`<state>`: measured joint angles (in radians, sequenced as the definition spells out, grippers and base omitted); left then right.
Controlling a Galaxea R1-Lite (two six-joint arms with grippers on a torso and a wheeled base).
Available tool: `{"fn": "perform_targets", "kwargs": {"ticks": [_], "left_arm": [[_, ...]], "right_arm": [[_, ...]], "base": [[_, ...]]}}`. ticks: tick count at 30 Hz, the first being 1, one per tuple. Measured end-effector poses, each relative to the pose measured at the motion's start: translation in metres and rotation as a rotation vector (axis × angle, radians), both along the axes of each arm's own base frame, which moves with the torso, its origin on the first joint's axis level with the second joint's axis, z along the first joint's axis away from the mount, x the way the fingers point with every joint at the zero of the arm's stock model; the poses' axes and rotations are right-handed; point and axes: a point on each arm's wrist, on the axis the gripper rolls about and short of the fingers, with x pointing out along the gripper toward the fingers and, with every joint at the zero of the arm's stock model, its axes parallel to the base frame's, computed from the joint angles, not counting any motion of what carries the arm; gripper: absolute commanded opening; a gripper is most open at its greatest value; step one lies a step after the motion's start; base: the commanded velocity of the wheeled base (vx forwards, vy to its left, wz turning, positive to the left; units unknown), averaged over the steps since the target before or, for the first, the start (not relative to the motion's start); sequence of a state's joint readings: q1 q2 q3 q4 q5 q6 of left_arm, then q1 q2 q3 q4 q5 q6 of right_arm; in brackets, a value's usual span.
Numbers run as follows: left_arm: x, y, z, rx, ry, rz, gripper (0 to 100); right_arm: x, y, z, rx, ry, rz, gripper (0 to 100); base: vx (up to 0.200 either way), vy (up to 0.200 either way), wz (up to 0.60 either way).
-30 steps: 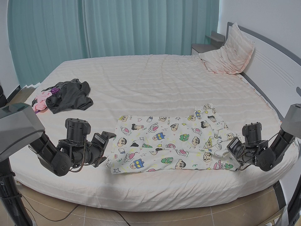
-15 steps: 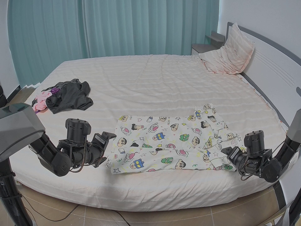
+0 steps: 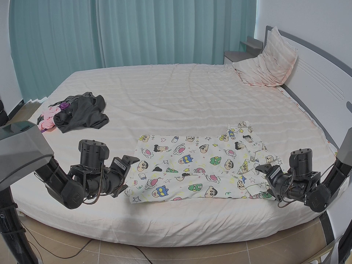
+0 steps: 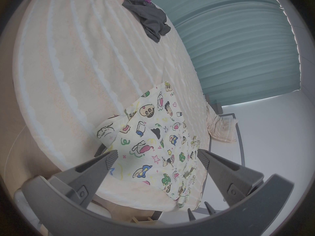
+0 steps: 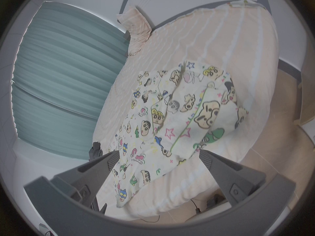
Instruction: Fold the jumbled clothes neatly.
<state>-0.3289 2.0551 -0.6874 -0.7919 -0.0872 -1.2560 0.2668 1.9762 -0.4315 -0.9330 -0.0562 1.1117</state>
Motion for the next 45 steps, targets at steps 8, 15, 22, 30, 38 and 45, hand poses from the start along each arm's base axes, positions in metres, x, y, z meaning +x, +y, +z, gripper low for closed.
{"fn": "perform_targets", "kwargs": {"ticks": [8,15,22,30,38,45], "left_arm": [[0.0,0.001,0.005,-0.027,-0.013,0.014,100],[-0.003,-0.001,0.004,-0.025,-0.009,0.006,100],[-0.004,-0.003,0.004,-0.021,-0.019,-0.001,100],[-0.015,-0.004,0.004,0.078,-0.069,-0.126,100],[-0.026,0.004,-0.002,0.25,-0.123,-0.401,100],[-0.035,0.009,-0.016,0.319,-0.072,-0.622,100]], "right_arm": [[-0.011,0.002,-0.007,0.025,-0.032,0.036,100],[-0.021,0.006,-0.011,-0.001,-0.034,0.074,100],[-0.023,0.007,-0.011,-0.009,-0.033,0.084,100],[-0.029,0.008,-0.009,-0.025,-0.036,0.105,100],[-0.038,0.01,-0.005,-0.032,-0.043,0.135,100],[-0.043,0.012,-0.003,-0.033,-0.045,0.151,100]], "base": [[0.15,0.0,0.0],[0.2,0.0,0.0],[0.143,0.0,0.0],[0.0,0.0,0.0],[0.0,0.0,0.0],[0.0,0.0,0.0]]}}
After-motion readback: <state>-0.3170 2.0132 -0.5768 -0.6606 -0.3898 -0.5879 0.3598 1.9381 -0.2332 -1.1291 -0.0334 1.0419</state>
